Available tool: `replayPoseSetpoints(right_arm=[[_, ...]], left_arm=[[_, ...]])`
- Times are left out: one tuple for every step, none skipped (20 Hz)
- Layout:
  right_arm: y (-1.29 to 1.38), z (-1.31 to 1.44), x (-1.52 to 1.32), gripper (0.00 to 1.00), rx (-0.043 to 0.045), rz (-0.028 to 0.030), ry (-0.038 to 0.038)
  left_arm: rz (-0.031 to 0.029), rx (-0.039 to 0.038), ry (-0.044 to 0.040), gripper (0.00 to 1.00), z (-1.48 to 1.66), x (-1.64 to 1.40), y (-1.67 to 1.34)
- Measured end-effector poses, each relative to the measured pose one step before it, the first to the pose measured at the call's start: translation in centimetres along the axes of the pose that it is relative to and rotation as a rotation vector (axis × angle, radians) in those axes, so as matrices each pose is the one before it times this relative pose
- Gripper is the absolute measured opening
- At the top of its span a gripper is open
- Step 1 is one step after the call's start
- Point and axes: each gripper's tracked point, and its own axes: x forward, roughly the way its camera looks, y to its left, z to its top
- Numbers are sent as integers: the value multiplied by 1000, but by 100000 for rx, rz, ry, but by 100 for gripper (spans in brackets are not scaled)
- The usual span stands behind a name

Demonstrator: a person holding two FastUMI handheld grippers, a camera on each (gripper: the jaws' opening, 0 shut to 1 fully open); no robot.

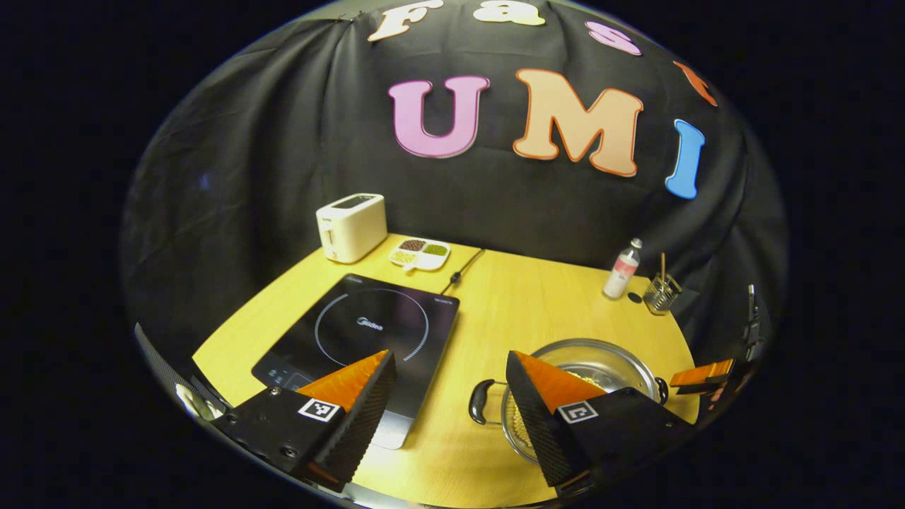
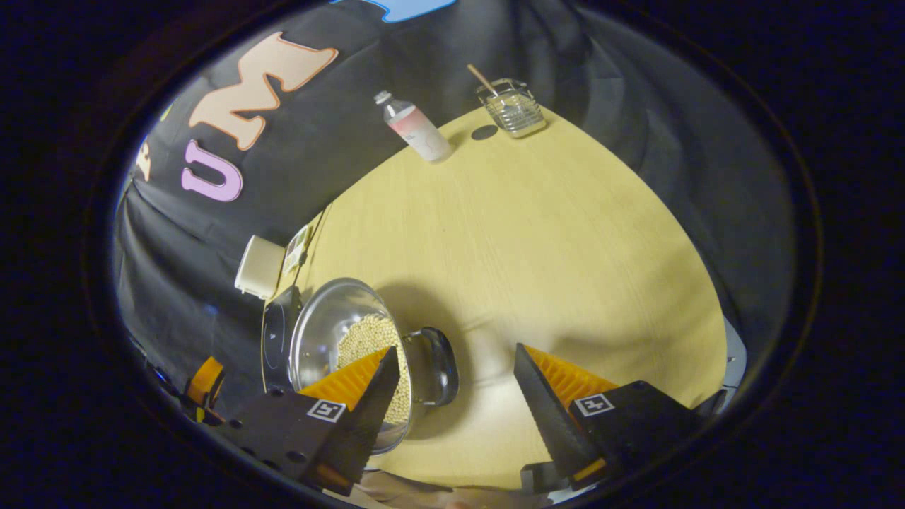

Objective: First push the handle of the pot to place it horizontally, then grasp the pot with both hands and set it on the induction cooktop.

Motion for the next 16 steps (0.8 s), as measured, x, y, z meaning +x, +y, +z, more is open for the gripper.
replayPoseSetpoints(right_arm=[[197, -39, 322, 100, -532, 626, 1376], [293, 25, 284, 93, -27, 680, 896], [284, -5, 315, 93, 449, 774, 1121], [236, -193, 320, 93, 448, 565, 1210], [156, -92, 445, 100, 164, 251, 1157], [107, -125, 219, 100, -118, 244, 943], [55, -106, 318, 100, -222, 39, 920], [27, -183, 297, 100, -252, -91, 733], [-104, -124, 174, 93, -184, -249, 839], [-62, -171, 78, 93, -127, -61, 1020], [-18, -62, 239, 92, -79, -114, 816], [78, -119, 135, 100, -109, 157, 655], [96, 21, 155, 100, -162, 334, 569], [30, -215, 153, 100, -235, -14, 813], [-9, -77, 242, 100, -375, 121, 859], [-7, -227, 202, 92, -484, -147, 798]], left_arm=[[-1675, 337, 2965, 96, -623, 630, -393], [-2028, 304, 2795, 96, -513, 718, -380], [-2218, -25, 2544, 100, -452, 704, -433], [-2085, -545, 2873, 96, -637, 661, -233], [-1818, -842, 3634, 96, -709, 744, -233], [-1147, -972, 3523, 96, -871, 805, -70], [-801, -430, 3351, 96, -695, 732, 41], [-454, 25, 2907, 96, -540, 862, 114], [-1030, -11, 2828, 96, -602, 733, -66], [-1917, -395, 3418, 96, -721, 459, -221], [-2246, -840, 2130, 97, -364, 613, -347], [-1701, -1146, 1650, 97, -181, 621, -187], [-739, -1095, 1709, 97, -215, 499, 2], [67, -524, 1887, 97, -316, 399, 207], [833, -294, 1710, 97, -220, 363, 278], [5, -110, 1554, 97, -238, 387, 167]])
